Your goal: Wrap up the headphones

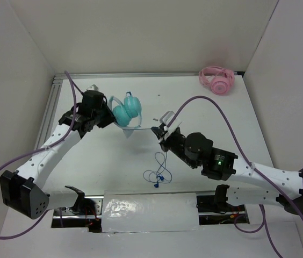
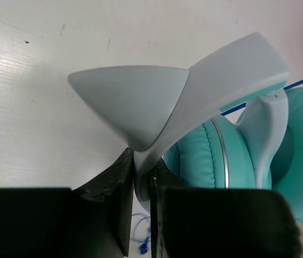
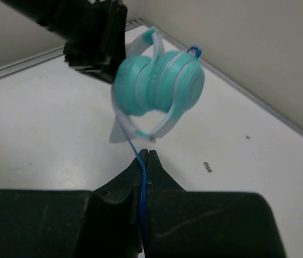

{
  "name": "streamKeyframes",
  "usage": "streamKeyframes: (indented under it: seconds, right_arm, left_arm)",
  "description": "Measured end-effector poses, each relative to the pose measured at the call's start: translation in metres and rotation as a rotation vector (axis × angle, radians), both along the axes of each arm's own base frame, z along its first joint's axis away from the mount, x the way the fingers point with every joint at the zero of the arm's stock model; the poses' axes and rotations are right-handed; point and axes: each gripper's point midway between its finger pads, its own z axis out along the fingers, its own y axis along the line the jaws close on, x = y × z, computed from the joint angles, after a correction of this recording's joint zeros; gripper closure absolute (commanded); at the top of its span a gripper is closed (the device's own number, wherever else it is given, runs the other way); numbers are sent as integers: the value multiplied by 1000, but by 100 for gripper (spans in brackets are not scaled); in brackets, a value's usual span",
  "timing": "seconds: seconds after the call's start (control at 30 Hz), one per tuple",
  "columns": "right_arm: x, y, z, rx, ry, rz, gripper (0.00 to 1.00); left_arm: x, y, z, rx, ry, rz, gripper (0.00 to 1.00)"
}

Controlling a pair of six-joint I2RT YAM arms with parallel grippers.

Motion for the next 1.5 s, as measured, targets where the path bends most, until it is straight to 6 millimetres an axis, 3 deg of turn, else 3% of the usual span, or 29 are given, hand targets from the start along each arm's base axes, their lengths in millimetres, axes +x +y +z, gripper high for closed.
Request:
streamKeyframes:
  seconds: [0.23,0.43,0.67,0.83,1.17,1.5]
  right_arm:
    - [34,-17,27,-85,-136,-81,100]
    - [50,-26,26,-184,-226,-67,100]
    - [67,-38,18,-219,-235,-67,100]
    - [80,-48,17,-195,-224,-102,99]
    - [113,-66,-7,-113,-124,-152,100]
    - [115,-66,-51,-15,-12,-97,99]
  left_arm:
    - [-18,-32,-2,88,-107,-261,100]
    - [-39,-61,-20,168,-203,-445,100]
    - [-58,-65,-35,215,-294,-544,100]
    - [-61,-62,-26,214,-353,-552,100]
    - [-75,-71,2,161,-462,-630,100]
    - [-95,-86,14,69,-488,-734,100]
